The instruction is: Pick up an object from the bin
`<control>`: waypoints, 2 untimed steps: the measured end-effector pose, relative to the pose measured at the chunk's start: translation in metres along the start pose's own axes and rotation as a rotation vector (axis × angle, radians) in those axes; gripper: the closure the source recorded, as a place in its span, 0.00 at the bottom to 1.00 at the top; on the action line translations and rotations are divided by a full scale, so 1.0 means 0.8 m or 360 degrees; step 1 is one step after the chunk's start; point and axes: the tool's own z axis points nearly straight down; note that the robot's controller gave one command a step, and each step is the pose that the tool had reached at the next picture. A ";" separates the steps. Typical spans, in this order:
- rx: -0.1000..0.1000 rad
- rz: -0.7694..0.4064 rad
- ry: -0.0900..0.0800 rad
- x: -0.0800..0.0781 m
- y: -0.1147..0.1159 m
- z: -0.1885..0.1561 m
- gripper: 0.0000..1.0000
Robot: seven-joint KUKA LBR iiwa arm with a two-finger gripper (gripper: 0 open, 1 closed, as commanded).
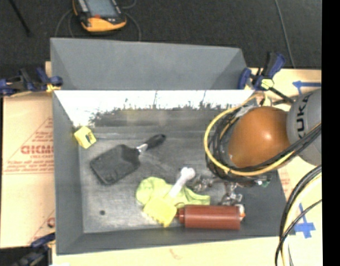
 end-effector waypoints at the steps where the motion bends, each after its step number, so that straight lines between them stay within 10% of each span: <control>1: -0.0001 0.0000 0.0000 0.000 0.000 0.000 0.00; 2: -0.0003 -0.0904 0.0001 -0.003 0.017 -0.002 1.00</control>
Offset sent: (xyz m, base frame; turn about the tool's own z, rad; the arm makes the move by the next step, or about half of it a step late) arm -0.0117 0.0088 0.0012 -0.5704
